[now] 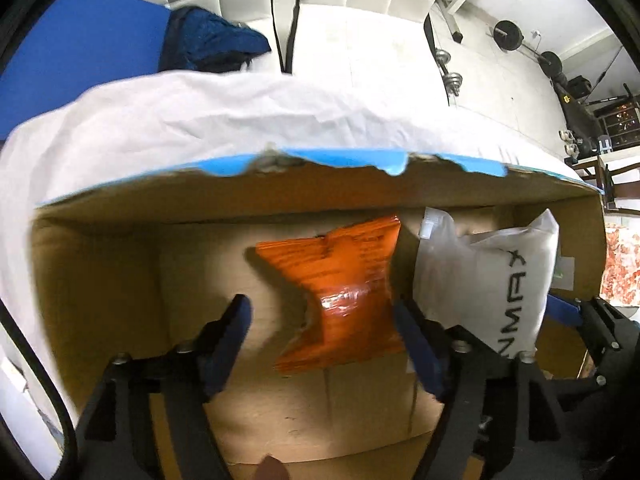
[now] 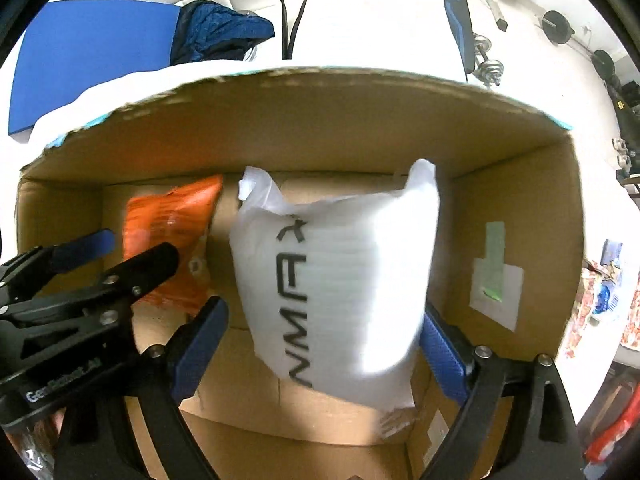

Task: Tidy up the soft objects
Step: 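Carry both bags into the cardboard box and open both tools to release them, then lift both tools out of the box toward the remaining packages, then grasp the blue wipes pack with the right tool while the left tool reaches toward the snacks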

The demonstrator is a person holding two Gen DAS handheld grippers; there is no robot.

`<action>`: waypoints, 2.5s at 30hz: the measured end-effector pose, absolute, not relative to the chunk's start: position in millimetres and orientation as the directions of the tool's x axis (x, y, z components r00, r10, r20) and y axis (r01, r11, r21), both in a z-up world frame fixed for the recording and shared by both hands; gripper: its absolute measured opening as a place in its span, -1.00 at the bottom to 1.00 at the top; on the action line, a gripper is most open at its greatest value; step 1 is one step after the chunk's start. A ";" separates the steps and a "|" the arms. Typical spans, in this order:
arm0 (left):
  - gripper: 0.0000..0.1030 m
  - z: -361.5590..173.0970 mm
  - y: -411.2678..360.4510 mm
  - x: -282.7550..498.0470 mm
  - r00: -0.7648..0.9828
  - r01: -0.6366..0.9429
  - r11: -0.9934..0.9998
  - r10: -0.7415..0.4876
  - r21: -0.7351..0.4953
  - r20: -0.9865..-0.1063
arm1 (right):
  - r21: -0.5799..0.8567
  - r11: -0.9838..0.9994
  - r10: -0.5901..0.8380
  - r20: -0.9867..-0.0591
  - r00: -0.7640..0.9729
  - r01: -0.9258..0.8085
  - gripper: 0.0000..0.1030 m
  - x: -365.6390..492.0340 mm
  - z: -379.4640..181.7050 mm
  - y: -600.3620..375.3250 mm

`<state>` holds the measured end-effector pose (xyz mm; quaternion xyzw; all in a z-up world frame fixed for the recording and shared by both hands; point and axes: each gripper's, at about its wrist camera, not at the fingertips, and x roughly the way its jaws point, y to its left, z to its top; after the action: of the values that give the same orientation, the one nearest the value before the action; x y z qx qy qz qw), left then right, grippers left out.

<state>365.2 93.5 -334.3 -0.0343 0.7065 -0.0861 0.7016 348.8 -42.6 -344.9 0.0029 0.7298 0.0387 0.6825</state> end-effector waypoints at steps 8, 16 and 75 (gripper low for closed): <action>0.94 -299.1 113.6 328.7 0.093 0.081 0.990 -0.126 -0.119 -0.988 | 0.044 0.999 0.043 -0.998 -0.039 -0.022 1.00 327.5 -313.2 -44.6; 0.94 -272.3 124.7 285.0 0.178 0.066 0.995 -0.083 -0.073 -0.981 | 0.015 1.000 0.016 -0.999 0.052 -0.024 1.00 274.0 -277.6 -37.5; 0.94 -346.8 -190.8 196.5 -0.009 -0.482 0.875 -0.041 -0.031 -0.999 | 0.009 0.971 -0.014 -0.996 0.091 0.238 1.00 193.2 -307.6 -447.8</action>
<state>196.5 -190.8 -346.8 -0.1892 0.6914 0.1629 0.6779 193.2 -447.8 -307.6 0.0839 0.6685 -0.0857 0.7340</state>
